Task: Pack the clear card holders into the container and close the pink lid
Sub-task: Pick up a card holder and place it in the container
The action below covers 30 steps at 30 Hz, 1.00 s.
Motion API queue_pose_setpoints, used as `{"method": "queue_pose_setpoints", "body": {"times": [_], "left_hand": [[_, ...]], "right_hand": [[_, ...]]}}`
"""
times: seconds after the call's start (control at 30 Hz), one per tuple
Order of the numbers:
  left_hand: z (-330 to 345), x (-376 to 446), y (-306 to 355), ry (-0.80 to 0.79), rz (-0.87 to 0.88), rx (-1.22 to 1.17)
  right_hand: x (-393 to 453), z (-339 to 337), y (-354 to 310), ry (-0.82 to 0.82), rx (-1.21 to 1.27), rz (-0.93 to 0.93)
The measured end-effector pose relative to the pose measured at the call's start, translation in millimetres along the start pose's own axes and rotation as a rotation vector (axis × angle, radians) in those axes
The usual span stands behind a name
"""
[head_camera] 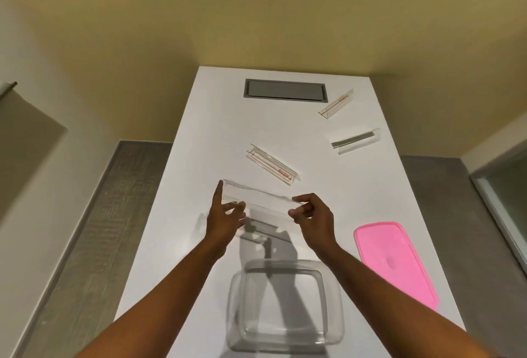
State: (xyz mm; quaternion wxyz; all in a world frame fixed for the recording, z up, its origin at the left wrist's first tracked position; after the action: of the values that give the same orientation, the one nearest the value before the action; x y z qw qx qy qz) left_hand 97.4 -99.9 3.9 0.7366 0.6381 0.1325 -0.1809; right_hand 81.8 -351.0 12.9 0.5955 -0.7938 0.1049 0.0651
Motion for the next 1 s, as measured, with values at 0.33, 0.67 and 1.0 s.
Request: {"method": "queue_pose_setpoints", "body": {"times": [0.33,0.67,1.0], "left_hand": [[44.6,-32.5,-9.3,-0.030,-0.149,-0.133],[37.2,-46.2,-10.8,0.023,-0.151,0.056],[36.7,-55.3,-12.9,-0.181,-0.045,0.668]], "right_hand": [[-67.4,22.2,2.4,0.023,0.014,-0.099],[-96.6,37.2,7.9,-0.192,-0.105,-0.137],[-102.7,0.9,13.7,-0.079,-0.267,-0.139]]}}
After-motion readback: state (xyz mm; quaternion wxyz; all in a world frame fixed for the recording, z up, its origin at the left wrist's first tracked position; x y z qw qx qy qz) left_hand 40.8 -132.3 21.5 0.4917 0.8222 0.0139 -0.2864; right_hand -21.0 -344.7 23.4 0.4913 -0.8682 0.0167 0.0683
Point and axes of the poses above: each hand's wrist, its own x-axis towards the middle knuckle, its own z-axis out of the palm, y = z × x, the point moved 8 cm from there along x, towards the middle knuckle, and after that the axes turned 11 degrees about -y, right-handed, at the moved point
